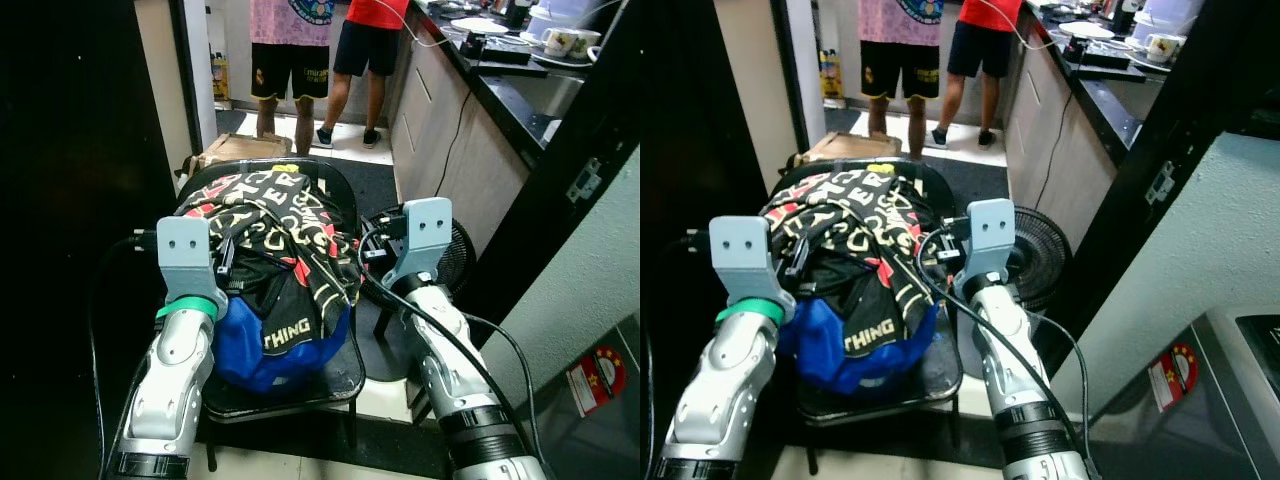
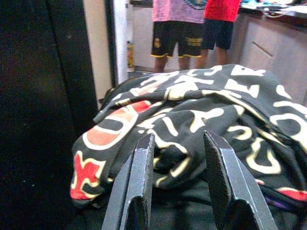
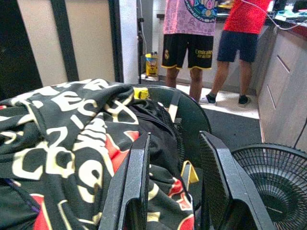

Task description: Clothes washing

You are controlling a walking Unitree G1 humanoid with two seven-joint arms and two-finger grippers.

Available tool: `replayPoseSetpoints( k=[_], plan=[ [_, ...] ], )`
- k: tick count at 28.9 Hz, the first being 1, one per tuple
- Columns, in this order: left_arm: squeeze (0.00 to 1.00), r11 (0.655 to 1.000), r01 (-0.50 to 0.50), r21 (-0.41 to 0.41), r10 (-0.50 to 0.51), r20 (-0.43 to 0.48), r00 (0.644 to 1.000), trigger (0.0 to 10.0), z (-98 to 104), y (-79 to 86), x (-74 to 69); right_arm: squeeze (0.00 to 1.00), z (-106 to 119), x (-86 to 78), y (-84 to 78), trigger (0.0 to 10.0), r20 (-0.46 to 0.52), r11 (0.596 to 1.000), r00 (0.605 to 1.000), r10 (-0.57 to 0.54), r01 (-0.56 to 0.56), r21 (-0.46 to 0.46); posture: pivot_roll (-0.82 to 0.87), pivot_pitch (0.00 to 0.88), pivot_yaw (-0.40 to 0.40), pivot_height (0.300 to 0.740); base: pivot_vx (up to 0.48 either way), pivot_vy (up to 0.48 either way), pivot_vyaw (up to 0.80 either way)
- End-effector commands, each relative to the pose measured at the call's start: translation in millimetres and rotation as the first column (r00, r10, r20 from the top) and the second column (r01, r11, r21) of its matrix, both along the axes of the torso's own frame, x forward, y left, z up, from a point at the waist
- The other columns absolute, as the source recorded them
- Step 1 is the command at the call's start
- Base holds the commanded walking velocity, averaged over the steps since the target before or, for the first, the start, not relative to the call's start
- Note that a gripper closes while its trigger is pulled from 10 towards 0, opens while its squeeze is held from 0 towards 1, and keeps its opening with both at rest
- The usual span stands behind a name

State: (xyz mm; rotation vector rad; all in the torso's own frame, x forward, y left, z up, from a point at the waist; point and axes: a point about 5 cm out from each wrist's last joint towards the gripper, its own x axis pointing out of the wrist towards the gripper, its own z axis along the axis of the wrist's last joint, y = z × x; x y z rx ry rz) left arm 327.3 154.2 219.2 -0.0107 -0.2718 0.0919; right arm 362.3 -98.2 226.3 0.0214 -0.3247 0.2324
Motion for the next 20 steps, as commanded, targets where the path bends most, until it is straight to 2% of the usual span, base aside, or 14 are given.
replayPoseSetpoints(
  k=[1, 13, 20],
  plan=[
    [0.0, 1.0, -0.006, 0.01, 0.006, -0.002, 1.0, 10.0, 0.4, 0.4, -1.7, 0.0, -2.3, 0.4, -1.7, 10.0, -0.011, 1.0, 1.0, 0.001, -0.001, 0.001, 0.0, 0.031, -0.025, 0.74, 0.326, 0.0, 0.0],
    [0.0, 1.0, 0.003, 0.005, -0.003, 0.015, 1.0, 10.0, 4.1, -1.5, -1.4, 0.0, -1.1, 1.0, 0.3, 10.0, -0.01, 1.0, 1.0, 0.012, -0.011, 0.002, 0.0, 0.019, -0.028, 0.74, 0.349, 0.0, 0.0],
    [0.0, 1.0, 0.005, 0.002, -0.005, 0.009, 1.0, 10.0, 2.5, -1.7, -2.2, 0.0, -3.5, 0.8, 0.7, 10.0, -0.017, 1.0, 1.0, 0.014, -0.014, -0.001, 0.0, 0.012, -0.029, 0.74, 0.454, 0.0, 0.0]
  ],
)
